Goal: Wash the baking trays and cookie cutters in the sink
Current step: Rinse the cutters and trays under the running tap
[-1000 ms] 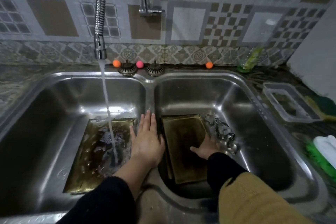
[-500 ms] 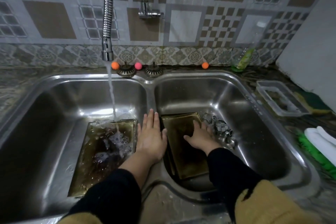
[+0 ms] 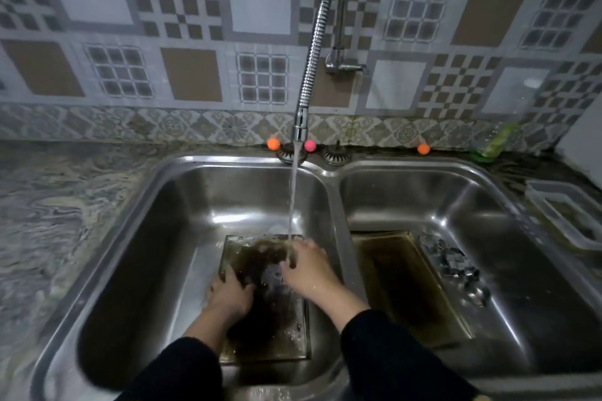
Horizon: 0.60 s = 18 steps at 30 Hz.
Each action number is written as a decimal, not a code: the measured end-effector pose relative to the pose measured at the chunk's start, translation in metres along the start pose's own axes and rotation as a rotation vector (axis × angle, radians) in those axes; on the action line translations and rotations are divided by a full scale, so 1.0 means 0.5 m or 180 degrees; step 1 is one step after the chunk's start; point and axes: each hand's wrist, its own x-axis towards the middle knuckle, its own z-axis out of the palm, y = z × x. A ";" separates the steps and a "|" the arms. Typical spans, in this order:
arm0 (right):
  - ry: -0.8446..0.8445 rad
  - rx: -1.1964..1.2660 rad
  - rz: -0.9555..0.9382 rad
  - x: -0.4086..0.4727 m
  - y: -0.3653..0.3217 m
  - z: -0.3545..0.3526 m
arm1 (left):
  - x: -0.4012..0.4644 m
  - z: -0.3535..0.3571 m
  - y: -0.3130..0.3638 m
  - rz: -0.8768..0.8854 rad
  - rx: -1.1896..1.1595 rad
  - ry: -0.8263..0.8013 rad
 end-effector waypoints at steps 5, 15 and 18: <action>-0.0898 -0.0141 0.1047 0.041 0.021 0.107 | 0.032 -0.012 -0.032 -0.0181 -0.0524 -0.0055; -0.0991 -0.0509 0.1463 0.060 0.050 0.128 | 0.021 -0.053 -0.021 0.0003 -0.0602 0.0269; -0.0952 -0.0302 0.1423 0.057 0.046 0.124 | 0.009 -0.056 -0.009 0.0431 -0.0920 0.0259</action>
